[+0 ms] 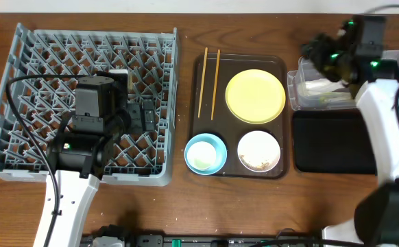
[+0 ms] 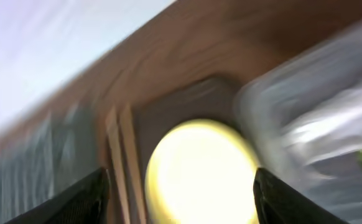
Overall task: Sort waste into correct bins and load items into the dishwasher
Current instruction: 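Grasp the white cup from the blue bowl with the right gripper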
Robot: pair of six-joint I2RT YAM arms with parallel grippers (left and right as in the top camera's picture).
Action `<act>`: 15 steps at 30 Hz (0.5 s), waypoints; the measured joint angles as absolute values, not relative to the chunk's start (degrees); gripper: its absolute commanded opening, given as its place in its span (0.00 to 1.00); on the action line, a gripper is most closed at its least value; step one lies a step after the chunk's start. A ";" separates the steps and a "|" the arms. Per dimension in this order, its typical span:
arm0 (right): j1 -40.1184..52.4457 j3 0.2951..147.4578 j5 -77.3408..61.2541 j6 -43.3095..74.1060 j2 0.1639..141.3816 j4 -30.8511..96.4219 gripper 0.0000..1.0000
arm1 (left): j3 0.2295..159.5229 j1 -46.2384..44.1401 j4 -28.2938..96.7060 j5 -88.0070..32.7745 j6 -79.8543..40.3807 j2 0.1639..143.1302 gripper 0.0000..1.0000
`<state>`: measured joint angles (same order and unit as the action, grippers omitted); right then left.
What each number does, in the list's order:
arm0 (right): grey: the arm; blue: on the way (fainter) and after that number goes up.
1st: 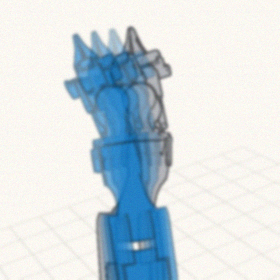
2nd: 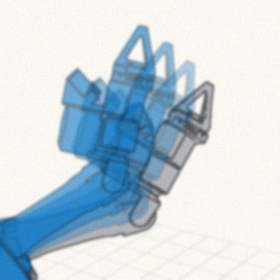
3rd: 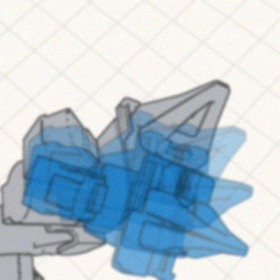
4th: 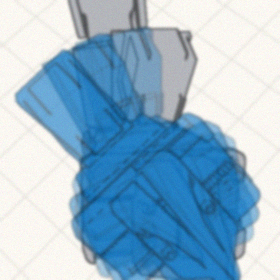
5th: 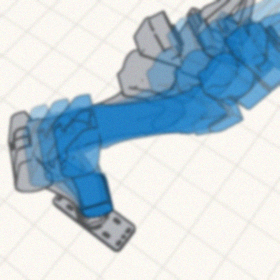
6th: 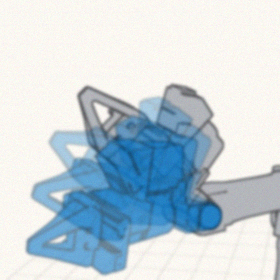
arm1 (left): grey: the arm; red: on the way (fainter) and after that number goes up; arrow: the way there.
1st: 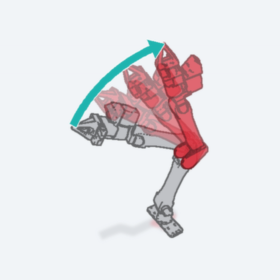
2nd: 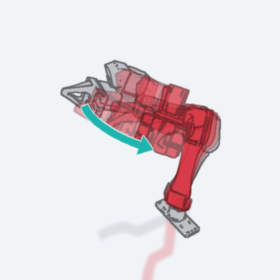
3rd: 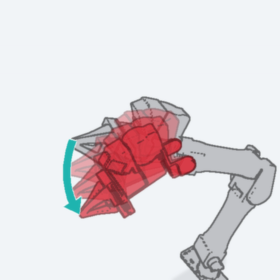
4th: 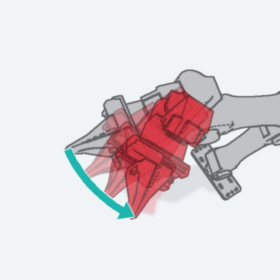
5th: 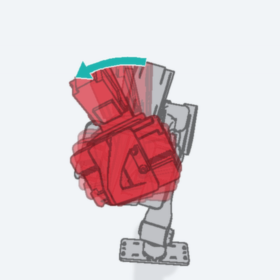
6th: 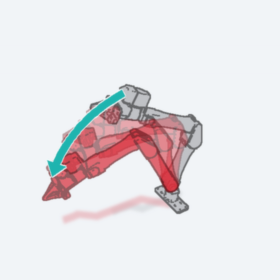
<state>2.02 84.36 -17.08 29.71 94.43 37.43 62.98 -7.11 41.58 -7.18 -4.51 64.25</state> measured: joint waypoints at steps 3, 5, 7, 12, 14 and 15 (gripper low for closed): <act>8.25 84.62 -19.53 21.89 92.71 42.61 0.72 | 62.98 -7.11 41.58 -7.18 -4.51 64.25 0.98; 11.77 84.62 -20.08 18.46 92.95 45.84 0.71 | 62.98 -7.11 41.58 -7.18 -4.51 64.25 0.98; 15.20 84.62 -19.88 15.75 93.84 47.92 0.69 | 62.98 -7.11 41.58 -7.18 -4.51 64.25 0.98; 20.95 84.62 -17.17 13.02 96.79 46.92 0.61 | 62.98 -7.11 41.58 -7.18 -4.51 64.25 0.98; 22.83 84.62 -15.18 12.71 98.65 46.13 0.61 | 62.98 -7.11 41.60 -7.35 -4.54 64.25 0.98; 23.73 84.62 -14.17 12.69 99.68 45.84 0.61 | 62.98 -7.11 41.76 -7.97 -4.62 64.25 0.98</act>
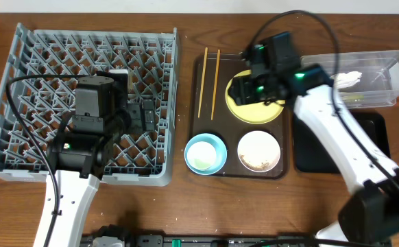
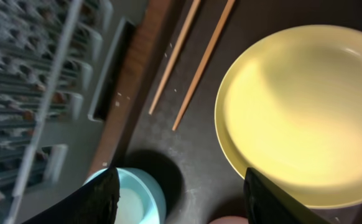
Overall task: Sort waste into correct bins and load items into the dishwasher
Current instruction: 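Grasp the white cup from the blue bowl with the right gripper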
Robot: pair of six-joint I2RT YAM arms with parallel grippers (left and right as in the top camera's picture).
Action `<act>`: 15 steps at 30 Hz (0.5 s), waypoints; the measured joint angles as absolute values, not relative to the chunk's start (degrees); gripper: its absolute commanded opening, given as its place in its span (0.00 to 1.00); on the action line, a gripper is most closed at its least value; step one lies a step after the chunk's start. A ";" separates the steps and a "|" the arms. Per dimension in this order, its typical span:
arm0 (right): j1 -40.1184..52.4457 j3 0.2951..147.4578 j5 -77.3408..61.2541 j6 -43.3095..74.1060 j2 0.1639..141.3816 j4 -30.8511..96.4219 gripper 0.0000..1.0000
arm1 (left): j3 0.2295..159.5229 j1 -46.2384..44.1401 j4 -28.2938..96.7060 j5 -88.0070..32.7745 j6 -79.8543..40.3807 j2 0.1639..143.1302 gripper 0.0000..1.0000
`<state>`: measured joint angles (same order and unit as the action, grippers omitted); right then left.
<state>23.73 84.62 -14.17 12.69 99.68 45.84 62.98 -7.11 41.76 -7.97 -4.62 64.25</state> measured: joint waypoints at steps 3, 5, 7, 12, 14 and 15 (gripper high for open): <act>25.78 84.62 -12.58 12.75 102.83 45.32 0.58 | 62.98 -7.11 43.11 -11.97 -5.04 64.27 0.98; 26.28 84.60 -11.99 12.97 104.49 45.47 0.57 | 62.98 -7.11 43.11 -15.97 -5.61 64.29 0.98; 26.37 84.60 -12.51 12.97 105.16 46.28 0.57 | 62.98 -7.11 43.64 -19.22 -5.87 64.29 0.99; 26.48 84.60 -18.92 9.58 105.21 49.56 0.55 | 62.98 -7.11 45.69 -22.31 -6.09 64.29 0.95; 26.87 84.58 -22.31 6.94 105.21 53.19 0.53 | 62.98 -7.11 45.95 -22.33 -6.17 64.29 0.95; 27.22 84.58 -23.40 5.96 105.21 54.85 0.52 | 62.98 -7.11 46.02 -22.13 -6.20 64.25 0.95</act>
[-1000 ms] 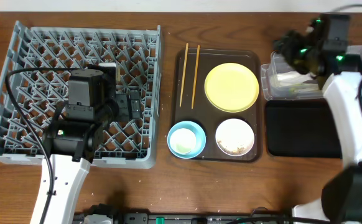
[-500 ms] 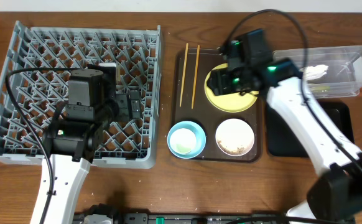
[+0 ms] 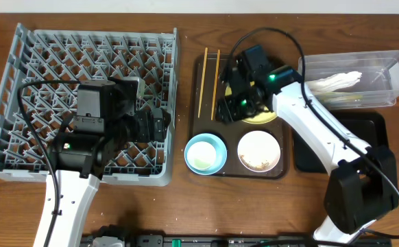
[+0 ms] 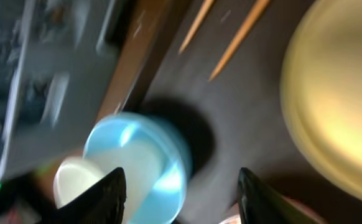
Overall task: Sort waste into correct bins and load items into the dishwasher
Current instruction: 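Grasp the white cup from the blue bowl with the right gripper, then lift the cup toward the left gripper and grasp it with the left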
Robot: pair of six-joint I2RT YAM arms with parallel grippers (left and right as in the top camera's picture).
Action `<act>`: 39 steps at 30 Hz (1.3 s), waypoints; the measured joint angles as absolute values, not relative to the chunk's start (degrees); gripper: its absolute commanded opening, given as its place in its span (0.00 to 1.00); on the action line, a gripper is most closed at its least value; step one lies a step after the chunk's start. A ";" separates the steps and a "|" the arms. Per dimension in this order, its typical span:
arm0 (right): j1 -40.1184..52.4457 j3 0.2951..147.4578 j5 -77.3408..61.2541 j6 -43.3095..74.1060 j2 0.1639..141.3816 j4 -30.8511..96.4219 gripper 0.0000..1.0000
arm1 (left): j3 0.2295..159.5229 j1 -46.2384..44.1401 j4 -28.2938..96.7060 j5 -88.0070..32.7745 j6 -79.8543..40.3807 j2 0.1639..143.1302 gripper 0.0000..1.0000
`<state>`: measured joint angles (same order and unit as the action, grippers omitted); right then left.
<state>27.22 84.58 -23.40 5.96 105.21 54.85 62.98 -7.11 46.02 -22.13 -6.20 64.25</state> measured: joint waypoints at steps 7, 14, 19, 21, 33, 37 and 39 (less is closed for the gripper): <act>33.87 84.55 -21.54 2.50 105.21 61.87 0.44 | 62.98 -6.98 46.24 -12.12 -9.78 61.39 0.95; 39.38 80.29 -14.31 6.81 105.21 54.13 0.38 | 62.98 -1.96 46.19 -6.68 -16.49 56.16 0.96; 39.99 74.67 -13.02 9.45 105.23 50.46 0.11 | 62.98 3.44 45.95 -8.14 -19.77 52.45 0.96; 39.99 74.22 -12.84 10.11 105.23 50.02 0.01 | 62.98 4.75 45.95 -10.02 -20.38 51.79 0.96; 35.68 79.50 -20.93 9.28 103.00 51.44 0.01 | 62.98 5.15 45.93 -30.04 -18.44 58.46 0.96; 27.83 83.00 -29.30 7.16 98.85 50.06 0.01 | 62.98 5.15 42.04 -41.78 -17.98 61.98 0.92; 23.20 84.16 -34.02 6.50 96.66 47.64 0.01 | 62.98 5.15 39.29 -48.21 -18.02 63.61 0.88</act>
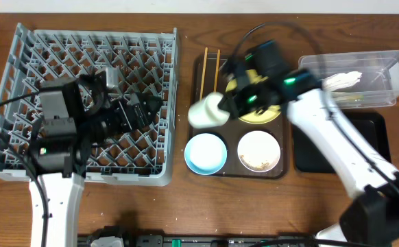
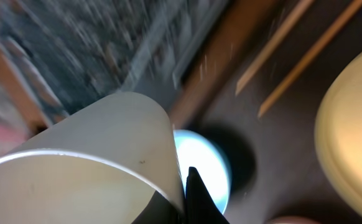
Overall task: Sort waste into correct bins and load items into the dishwasher
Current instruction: 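Lift the cup toward the left gripper and grasp it with the left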
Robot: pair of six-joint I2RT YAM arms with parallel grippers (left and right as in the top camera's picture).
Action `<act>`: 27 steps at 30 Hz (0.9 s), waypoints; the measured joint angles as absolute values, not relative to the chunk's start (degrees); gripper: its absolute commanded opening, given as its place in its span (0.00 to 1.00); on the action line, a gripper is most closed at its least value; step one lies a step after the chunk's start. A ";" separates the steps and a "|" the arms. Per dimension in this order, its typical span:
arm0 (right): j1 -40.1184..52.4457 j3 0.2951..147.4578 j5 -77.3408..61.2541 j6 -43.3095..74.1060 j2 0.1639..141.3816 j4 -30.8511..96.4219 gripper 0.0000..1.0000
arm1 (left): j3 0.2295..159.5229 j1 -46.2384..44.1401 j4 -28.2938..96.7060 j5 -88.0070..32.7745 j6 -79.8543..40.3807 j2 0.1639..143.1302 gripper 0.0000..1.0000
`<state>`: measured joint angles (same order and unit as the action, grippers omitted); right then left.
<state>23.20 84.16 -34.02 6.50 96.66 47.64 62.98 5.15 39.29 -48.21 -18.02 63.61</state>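
My right gripper [image 1: 221,108] is shut on the wall of a white cup [image 1: 206,111], holding it tilted in the air over the left edge of the brown tray [image 1: 240,175], beside the grey dish rack [image 1: 21,103]. In the right wrist view the cup [image 2: 94,155] fills the lower left, pinched at its rim by my gripper [image 2: 184,190], with the blue bowl [image 2: 207,168] below it. The blue bowl [image 1: 206,152] sits on the tray's front left. My left gripper [image 1: 136,110] hovers over the rack, fingers apart, holding nothing.
On the tray lie two chopsticks [image 1: 208,62], a yellow plate [image 1: 271,113] partly under my right arm, and a white bowl with crumbs [image 1: 258,151]. A clear bin with waste [image 1: 364,68] and a black bin [image 1: 371,127] stand at the right.
My right gripper was open just over the blue bowl with the cup in it. Now it is shut on the cup and holds it above the tray's left edge. The left arm has shifted left.
My right gripper was over the clear bin at the far right. Then it was above the yellow plate, open. Then it was down at the blue bowl holding the white cup. Now the cup is out of the bowl, in my right gripper.
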 measured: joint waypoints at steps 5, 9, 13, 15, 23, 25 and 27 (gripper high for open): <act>15.49 84.84 -49.98 5.34 94.96 42.35 0.01 | 62.98 5.13 33.21 -63.22 -17.74 66.85 0.88; 14.70 84.82 -64.14 3.99 95.15 38.70 0.01 | 62.98 3.79 29.74 -72.69 -17.80 68.69 0.88; 15.81 84.82 -71.42 3.40 95.15 38.04 0.01 | 62.98 0.14 25.30 -77.76 -18.20 69.19 0.88; 16.84 84.82 -73.58 3.27 95.15 37.45 0.01 | 62.98 -2.39 22.50 -79.50 -18.22 69.19 0.88; 17.82 84.79 -73.82 2.81 95.15 32.51 0.01 | 62.98 -3.25 21.58 -79.05 -18.31 69.12 0.88; 18.06 84.79 -73.52 2.79 95.15 31.81 0.01 | 62.98 -3.25 21.65 -78.72 -18.39 69.12 0.88; 18.06 84.79 -73.41 2.83 95.15 31.81 0.01 | 62.98 -3.25 21.63 -78.67 -18.44 69.12 0.88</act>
